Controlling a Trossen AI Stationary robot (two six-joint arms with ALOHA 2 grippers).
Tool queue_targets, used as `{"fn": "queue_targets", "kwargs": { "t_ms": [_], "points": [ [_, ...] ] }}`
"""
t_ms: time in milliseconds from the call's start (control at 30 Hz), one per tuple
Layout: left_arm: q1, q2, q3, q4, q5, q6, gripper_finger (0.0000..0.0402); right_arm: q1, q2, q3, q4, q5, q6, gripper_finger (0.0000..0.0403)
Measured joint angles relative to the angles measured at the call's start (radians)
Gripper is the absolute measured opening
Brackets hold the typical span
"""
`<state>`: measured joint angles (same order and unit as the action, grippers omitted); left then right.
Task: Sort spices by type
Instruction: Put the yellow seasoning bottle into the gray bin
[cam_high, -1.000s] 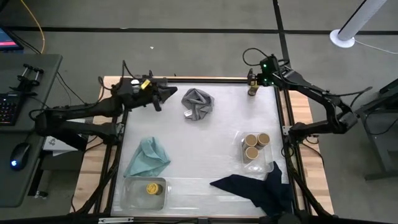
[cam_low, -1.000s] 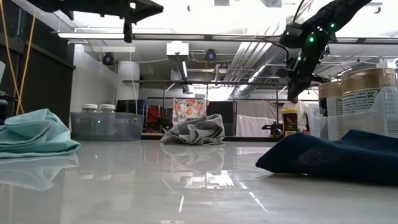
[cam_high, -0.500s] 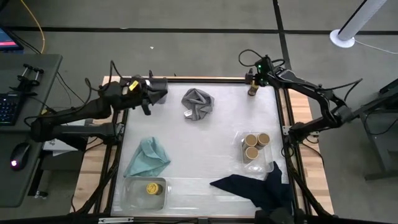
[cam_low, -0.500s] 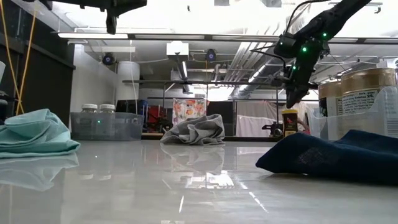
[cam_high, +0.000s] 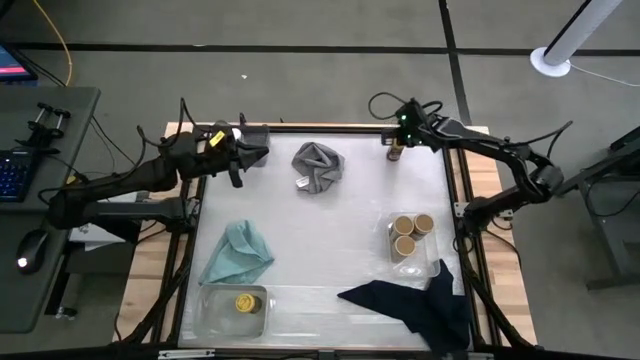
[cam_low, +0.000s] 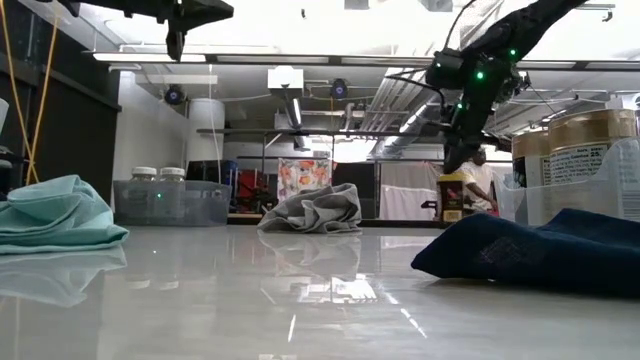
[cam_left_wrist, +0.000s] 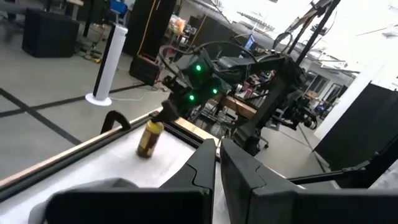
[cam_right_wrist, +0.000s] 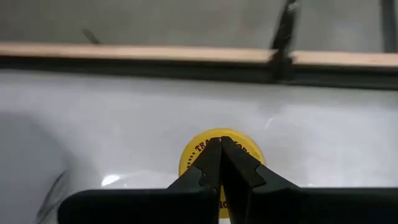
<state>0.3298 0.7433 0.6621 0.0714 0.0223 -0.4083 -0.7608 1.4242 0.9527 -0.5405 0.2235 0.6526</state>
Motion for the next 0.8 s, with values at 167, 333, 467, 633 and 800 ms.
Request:
{"fn": "queue_targets", "kwargs": {
  "t_ms": [167, 333, 467, 633, 800],
  "points": [
    [0.000, -0.018, 0.000, 0.000, 0.000, 0.044, 0.0009, 0.145, 0.000, 0.000, -0.003, -0.017, 0.087, 0.0000],
    [0.000, -0.024, 0.000, 0.000, 0.000, 0.056, 0.0010, 0.324, 0.001, -0.002, 0.001, -0.015, 0.220, 0.0000],
    [0.000, -0.024, 0.000, 0.000, 0.000, 0.055, 0.0010, 0.486, 0.004, -0.004, 0.030, 0.006, 0.364, 0.0000],
    [0.000, -0.024, 0.000, -0.001, 0.000, 0.058, 0.0010, 0.680, 0.018, -0.006, 0.078, 0.049, 0.538, 0.0000],
    [-0.005, -0.022, 0.000, -0.005, 0.001, 0.045, 0.0010, 0.828, 0.099, -0.003, 0.223, 0.075, 0.641, 0.0000]
  ]
}}
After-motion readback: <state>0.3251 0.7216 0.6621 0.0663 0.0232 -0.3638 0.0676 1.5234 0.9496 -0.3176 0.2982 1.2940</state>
